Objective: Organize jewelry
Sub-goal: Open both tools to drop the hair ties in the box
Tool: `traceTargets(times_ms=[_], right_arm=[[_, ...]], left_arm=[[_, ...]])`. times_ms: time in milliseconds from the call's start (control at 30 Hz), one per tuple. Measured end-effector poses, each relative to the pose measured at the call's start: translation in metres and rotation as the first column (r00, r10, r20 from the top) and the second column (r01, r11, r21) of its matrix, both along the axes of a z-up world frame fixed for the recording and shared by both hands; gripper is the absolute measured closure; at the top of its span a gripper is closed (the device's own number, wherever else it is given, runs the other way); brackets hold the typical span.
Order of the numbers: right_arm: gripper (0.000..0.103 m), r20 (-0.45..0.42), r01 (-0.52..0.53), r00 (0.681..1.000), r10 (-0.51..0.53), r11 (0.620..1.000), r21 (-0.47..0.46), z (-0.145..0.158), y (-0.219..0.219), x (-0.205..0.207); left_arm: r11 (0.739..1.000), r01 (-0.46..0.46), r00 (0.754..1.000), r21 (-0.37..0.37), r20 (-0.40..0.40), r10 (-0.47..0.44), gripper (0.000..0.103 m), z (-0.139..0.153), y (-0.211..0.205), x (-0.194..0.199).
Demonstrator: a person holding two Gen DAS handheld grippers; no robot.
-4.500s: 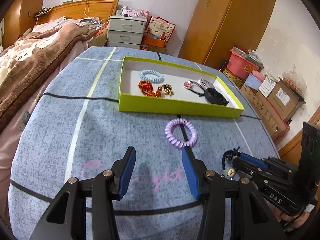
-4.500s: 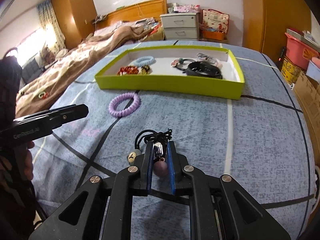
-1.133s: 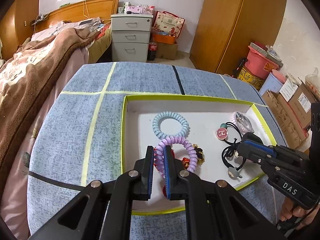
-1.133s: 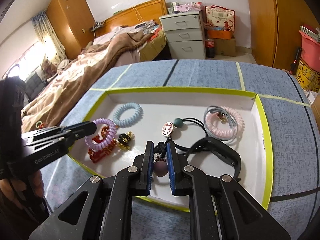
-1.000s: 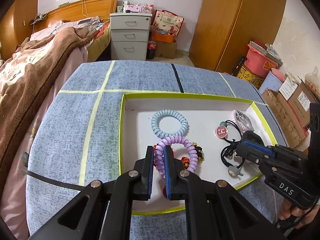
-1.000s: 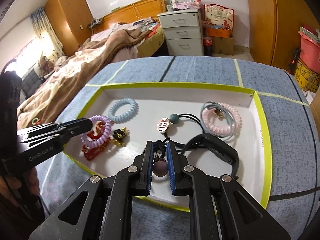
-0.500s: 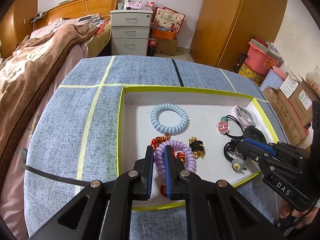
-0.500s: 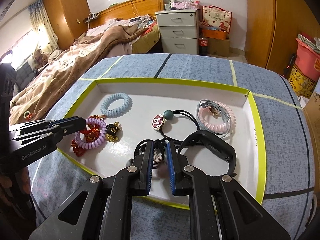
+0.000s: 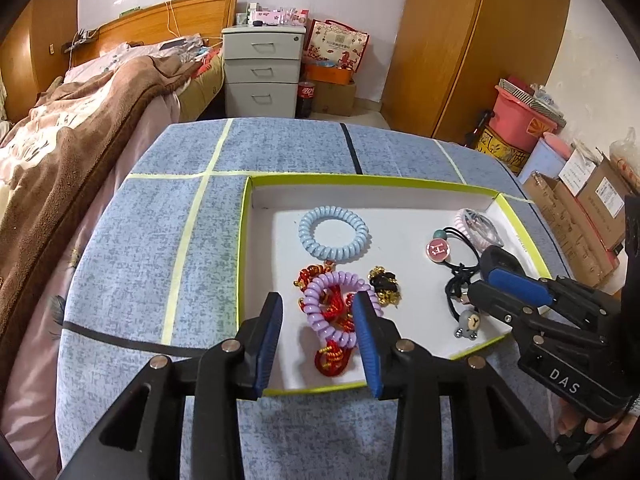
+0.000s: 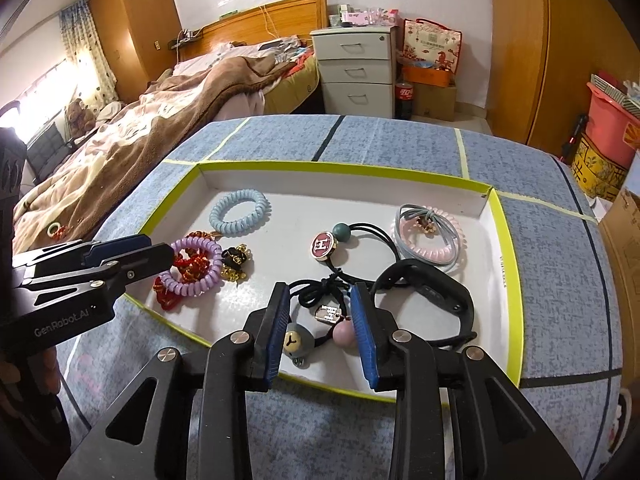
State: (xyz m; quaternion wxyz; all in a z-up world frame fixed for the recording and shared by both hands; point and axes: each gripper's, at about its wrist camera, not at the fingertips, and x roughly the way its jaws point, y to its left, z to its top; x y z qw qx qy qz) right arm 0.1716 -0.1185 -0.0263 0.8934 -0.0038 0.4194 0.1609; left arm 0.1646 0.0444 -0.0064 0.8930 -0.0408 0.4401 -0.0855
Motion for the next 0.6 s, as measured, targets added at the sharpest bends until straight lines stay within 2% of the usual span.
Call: traceTargets(times_ms=[100, 167, 333, 600], right_arm=[[0.068, 0.012, 0.016, 1.0, -0.016, 1.0, 0.004, 0.003, -0.001, -0.004], [0.06, 0.012, 0.02, 1.0, -0.02, 1.0, 0.01, 0.004, -0.003, -0.007], [0.059, 0.036, 0.036, 0.999, -0.037, 0.999, 0.006, 0.008, -0.005, -0.021], [0.059, 0.08, 0.09, 0.993, -0.09, 0.996, 0.001, 0.017, -0.012, -0.052]], left_arm=[[1.0, -0.006, 1.0, 0.0, 0.01, 0.006, 0.063, 0.003, -0.001, -0.006], [1.0, -0.013, 1.0, 0.014, 0.026, 0.012, 0.061, 0.005, -0.002, -0.011], [0.999, -0.014, 0.998, 0.039, 0.065, 0.012, 0.059, 0.012, -0.009, -0.03], [0.994, -0.077, 0.992, 0.071, 0.108, 0.069, 0.057, 0.016, -0.015, -0.061]])
